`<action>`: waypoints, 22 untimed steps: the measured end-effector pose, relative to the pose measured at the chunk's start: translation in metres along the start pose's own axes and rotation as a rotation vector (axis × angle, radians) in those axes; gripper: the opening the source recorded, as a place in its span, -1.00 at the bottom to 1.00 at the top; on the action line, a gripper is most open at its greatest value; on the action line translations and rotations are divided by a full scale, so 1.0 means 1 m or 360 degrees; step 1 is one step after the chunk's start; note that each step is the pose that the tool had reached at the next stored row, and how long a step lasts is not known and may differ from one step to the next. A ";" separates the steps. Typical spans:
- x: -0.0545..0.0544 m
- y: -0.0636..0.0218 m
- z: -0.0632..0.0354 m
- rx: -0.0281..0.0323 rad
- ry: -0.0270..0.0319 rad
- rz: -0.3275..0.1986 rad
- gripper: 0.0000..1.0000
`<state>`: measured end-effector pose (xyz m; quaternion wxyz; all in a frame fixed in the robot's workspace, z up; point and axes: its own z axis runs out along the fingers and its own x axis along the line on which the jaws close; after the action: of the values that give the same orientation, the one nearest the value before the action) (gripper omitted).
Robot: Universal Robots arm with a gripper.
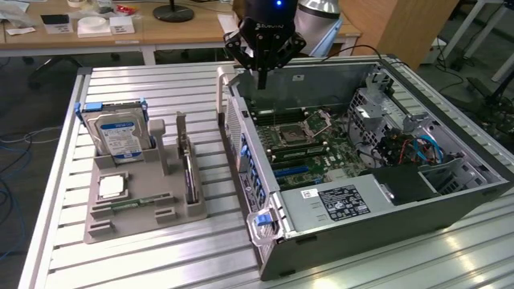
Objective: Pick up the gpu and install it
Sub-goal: 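Reach for the gpu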
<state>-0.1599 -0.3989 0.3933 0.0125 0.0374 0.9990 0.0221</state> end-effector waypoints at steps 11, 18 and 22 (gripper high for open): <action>0.010 -0.0008 -0.0003 0.00000 -0.00001 0.0000 -0.79; 0.017 -0.0013 -0.0005 0.00001 -0.00001 0.0000 -0.79; 0.021 -0.0016 -0.0006 0.00000 -0.00002 0.0000 -0.79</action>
<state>-0.1814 -0.3989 0.3933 0.0125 0.0374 0.9990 0.0221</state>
